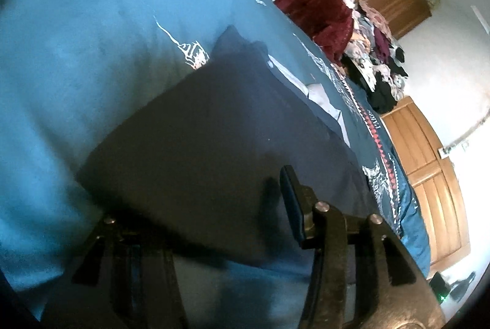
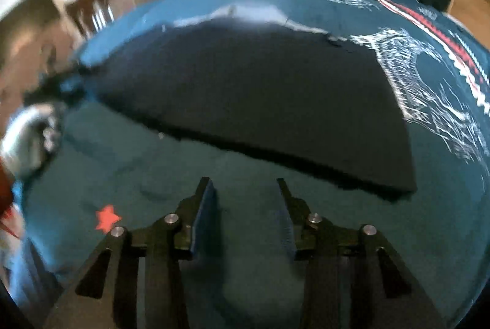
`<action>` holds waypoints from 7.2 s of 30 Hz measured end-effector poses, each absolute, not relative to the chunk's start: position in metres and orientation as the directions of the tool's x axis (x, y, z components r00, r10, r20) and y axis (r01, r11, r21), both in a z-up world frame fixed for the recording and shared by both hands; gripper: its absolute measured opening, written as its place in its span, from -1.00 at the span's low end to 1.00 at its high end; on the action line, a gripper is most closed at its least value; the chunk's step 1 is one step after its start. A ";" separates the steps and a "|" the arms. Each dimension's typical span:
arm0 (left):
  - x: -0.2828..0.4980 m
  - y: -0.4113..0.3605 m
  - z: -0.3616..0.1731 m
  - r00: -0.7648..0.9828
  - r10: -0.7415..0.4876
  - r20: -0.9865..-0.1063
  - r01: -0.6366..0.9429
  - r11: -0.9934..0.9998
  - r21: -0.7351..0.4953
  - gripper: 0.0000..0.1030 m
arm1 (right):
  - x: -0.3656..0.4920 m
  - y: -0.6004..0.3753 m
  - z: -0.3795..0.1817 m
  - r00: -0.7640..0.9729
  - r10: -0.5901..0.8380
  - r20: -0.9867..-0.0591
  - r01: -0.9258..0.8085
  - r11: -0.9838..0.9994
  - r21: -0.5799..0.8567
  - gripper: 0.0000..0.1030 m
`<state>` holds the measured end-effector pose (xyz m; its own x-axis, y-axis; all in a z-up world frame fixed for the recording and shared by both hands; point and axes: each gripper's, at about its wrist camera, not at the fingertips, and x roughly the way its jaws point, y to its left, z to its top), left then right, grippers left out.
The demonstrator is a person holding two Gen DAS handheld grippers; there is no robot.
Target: Fold large clothes
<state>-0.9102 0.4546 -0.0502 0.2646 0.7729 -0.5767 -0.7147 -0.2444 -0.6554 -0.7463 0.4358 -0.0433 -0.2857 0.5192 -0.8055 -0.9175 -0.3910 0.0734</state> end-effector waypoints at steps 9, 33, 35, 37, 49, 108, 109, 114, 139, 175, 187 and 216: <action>-0.906 0.451 -0.044 0.294 0.790 -0.537 -0.735 -0.172 -0.655 0.37 | -0.763 0.441 -0.073 -0.083 0.556 -0.827 -0.969 -0.238 -0.063 1.00; -0.894 0.450 -0.039 0.362 0.796 -0.485 -0.737 -0.075 -0.672 0.79 | -0.759 0.443 -0.077 -0.097 0.551 -0.829 -0.984 -0.177 -0.002 1.00; -0.893 0.450 -0.039 0.362 0.796 -0.484 -0.737 -0.073 -0.672 0.80 | -0.759 0.443 -0.077 -0.096 0.552 -0.829 -0.984 -0.176 -0.003 1.00; -0.893 0.449 -0.039 0.363 0.797 -0.483 -0.737 -0.073 -0.673 0.80 | -0.760 0.443 -0.077 -0.095 0.552 -0.828 -0.985 -0.174 -0.003 1.00; -0.890 0.450 -0.039 0.370 0.798 -0.476 -0.736 -0.060 -0.674 0.89 | -0.758 0.445 -0.077 -0.097 0.559 -0.823 -0.985 -0.173 -0.002 1.00; -0.752 0.495 0.042 0.164 0.850 -0.500 -0.985 0.113 -0.131 -0.93 | -0.971 0.751 0.026 -0.563 0.215 -0.798 -0.782 -0.451 0.430 0.12; -0.750 0.493 0.041 0.179 0.845 -0.503 -0.983 0.130 -0.130 -0.93 | -0.954 0.754 0.022 -0.574 0.242 -0.782 -0.790 -0.414 0.452 -0.02; -0.716 0.500 0.045 0.301 0.797 -0.523 -0.953 0.276 -0.128 -0.92 | -0.832 0.742 0.000 -0.617 0.363 -0.698 -0.787 -0.251 0.564 -0.51; -0.539 0.548 -0.020 0.431 0.493 -0.756 -0.826 0.553 -0.110 -0.38 | -0.591 0.772 -0.135 -0.835 0.262 -0.485 -0.504 -0.008 0.864 -0.62; -0.697 0.450 0.011 0.218 0.668 -0.712 -0.955 0.297 -0.013 -0.01 | -0.573 0.547 -0.072 -0.594 0.401 -0.697 -0.783 -0.088 0.616 -0.87; -0.720 0.442 0.002 0.200 0.626 -0.754 -0.954 0.299 -0.005 -0.10 | -0.599 0.543 -0.066 -0.619 0.401 -0.675 -0.768 -0.132 0.627 -0.82; -0.706 0.575 0.050 0.351 0.720 -0.599 -0.920 0.383 -0.079 -0.36 | -0.638 0.629 -0.032 -0.410 0.496 -0.765 -0.893 -0.387 0.228 -0.60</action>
<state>-0.7064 0.5754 0.0501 0.3510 0.7197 -0.5991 -0.9204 0.3828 -0.0793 -0.6382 0.6285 -0.0322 -0.4105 0.4965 -0.7649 -0.8934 -0.3870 0.2283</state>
